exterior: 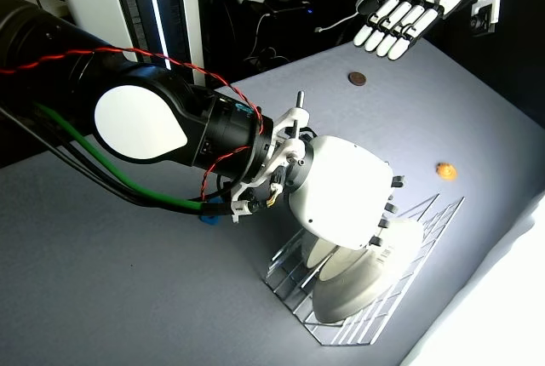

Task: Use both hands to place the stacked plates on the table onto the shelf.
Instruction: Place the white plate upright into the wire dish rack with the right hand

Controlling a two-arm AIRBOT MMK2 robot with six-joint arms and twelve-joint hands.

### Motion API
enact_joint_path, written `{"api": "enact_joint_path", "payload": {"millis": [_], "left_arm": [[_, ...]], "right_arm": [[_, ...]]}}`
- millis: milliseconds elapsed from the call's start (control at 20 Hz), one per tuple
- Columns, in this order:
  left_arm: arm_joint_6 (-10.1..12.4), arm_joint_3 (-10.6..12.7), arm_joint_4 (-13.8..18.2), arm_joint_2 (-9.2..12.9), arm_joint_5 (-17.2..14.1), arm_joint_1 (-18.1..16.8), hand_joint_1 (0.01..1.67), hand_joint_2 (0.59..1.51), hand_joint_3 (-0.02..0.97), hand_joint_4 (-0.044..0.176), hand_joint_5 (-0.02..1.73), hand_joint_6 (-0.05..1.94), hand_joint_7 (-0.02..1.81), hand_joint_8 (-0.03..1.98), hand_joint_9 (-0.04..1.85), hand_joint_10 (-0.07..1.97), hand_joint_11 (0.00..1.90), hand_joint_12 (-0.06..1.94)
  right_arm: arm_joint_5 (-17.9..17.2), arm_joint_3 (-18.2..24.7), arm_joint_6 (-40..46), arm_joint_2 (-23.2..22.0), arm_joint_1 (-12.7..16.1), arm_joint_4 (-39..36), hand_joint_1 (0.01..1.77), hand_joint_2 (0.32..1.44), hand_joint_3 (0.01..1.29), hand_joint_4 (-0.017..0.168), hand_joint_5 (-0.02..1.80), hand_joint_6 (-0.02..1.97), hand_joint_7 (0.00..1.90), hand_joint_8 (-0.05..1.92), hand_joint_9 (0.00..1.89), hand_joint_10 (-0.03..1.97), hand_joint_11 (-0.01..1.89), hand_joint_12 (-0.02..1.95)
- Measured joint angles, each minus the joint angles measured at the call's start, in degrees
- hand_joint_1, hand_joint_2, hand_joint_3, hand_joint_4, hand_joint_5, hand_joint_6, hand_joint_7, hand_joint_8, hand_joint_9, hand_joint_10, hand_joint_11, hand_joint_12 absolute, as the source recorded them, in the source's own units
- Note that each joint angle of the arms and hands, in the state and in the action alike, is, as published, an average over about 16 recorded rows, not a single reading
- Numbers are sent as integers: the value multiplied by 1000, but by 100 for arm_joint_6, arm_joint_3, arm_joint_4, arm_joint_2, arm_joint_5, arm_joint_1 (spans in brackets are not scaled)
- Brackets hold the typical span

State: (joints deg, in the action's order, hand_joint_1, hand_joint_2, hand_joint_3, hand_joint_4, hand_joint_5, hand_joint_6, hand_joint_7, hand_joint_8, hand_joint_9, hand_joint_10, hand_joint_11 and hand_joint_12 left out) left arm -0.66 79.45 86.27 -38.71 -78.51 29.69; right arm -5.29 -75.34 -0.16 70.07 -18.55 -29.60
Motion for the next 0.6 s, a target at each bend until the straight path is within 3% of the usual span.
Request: {"api": "enact_joint_path", "payload": {"millis": [400, 600], "left_arm": [[11, 16, -20, -1, -2, -14, 18, 1104, 20, 7, 22, 3, 17, -5, 15, 7, 15, 6], [17, 15, -38, -1, -10, -15, 17, 1104, 21, 7, 22, 3, 17, -5, 14, 6, 15, 6]], "right_arm": [[-35, 56, -11, -76, 163, 40, 1182, 981, 13, -5, 940, 44, 1043, 13, 1057, 7, 686, 963], [-85, 215, -149, -249, 310, 35, 1165, 978, 13, -4, 951, 37, 1034, 17, 1038, 7, 649, 967]]}}
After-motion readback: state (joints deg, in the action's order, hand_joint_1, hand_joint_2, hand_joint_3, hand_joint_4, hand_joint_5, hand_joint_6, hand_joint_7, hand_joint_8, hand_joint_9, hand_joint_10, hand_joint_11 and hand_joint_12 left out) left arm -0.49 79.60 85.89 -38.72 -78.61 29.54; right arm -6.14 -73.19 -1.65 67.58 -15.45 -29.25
